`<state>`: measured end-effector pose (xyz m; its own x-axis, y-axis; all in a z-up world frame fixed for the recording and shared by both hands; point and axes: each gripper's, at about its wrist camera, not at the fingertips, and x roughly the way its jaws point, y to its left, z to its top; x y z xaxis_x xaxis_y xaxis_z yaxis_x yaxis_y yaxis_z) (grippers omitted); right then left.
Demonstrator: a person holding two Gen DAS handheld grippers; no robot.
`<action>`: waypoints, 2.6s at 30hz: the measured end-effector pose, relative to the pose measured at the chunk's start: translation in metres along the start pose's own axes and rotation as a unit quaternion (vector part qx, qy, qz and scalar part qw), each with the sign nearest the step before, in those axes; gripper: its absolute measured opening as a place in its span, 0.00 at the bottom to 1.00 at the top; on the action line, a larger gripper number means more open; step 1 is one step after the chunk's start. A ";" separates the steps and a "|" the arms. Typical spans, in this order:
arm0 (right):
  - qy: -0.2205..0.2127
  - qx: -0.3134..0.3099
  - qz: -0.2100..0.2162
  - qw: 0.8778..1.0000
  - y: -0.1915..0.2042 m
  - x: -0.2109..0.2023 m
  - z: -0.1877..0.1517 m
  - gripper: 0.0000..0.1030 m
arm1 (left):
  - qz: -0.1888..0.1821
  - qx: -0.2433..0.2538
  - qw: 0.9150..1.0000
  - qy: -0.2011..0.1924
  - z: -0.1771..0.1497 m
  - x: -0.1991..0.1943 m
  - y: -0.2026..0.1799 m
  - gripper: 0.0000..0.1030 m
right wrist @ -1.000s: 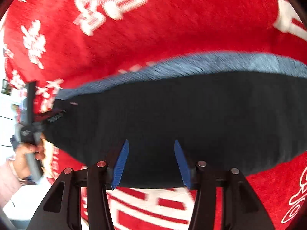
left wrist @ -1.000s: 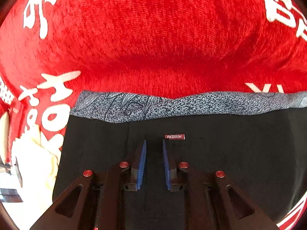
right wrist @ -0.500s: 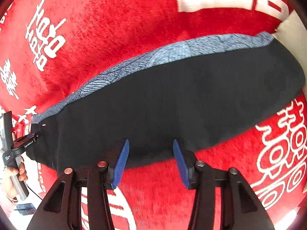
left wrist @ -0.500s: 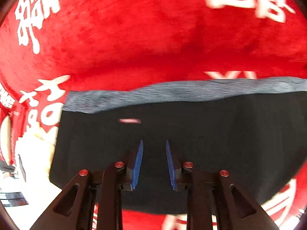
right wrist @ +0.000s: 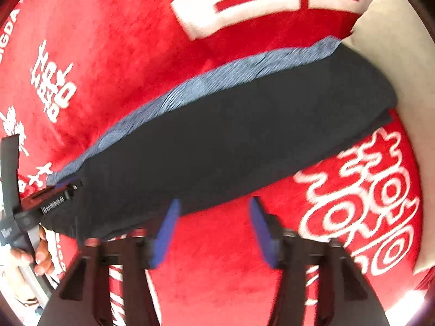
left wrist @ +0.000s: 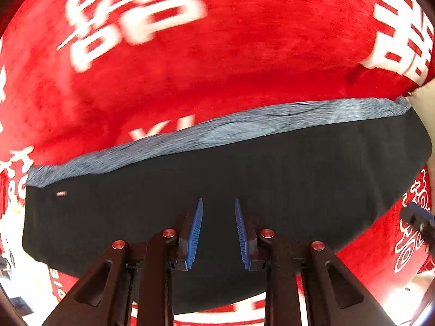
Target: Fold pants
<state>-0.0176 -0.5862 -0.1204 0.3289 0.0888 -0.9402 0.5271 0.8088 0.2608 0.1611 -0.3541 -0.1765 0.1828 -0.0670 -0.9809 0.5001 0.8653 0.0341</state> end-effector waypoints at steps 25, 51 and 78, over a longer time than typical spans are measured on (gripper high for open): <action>-0.101 0.183 -0.056 0.976 -0.163 -0.015 0.056 0.29 | 0.088 0.062 0.994 -0.004 -0.010 0.012 -0.112 0.26; -0.044 -0.014 -0.061 0.997 -0.103 0.041 0.129 0.26 | 0.075 0.031 0.997 -0.012 -0.006 -0.015 -0.155 0.26; -0.048 -0.044 -0.150 0.987 -0.094 0.019 0.083 0.53 | 0.106 0.028 0.994 -0.025 -0.006 -0.007 -0.138 0.60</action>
<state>0.0042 -0.7087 -0.1445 0.2427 -0.2138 -0.9462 0.5424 0.8386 -0.0504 0.0858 -0.4698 -0.1760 0.3294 0.0875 -0.9401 0.4923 0.8337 0.2501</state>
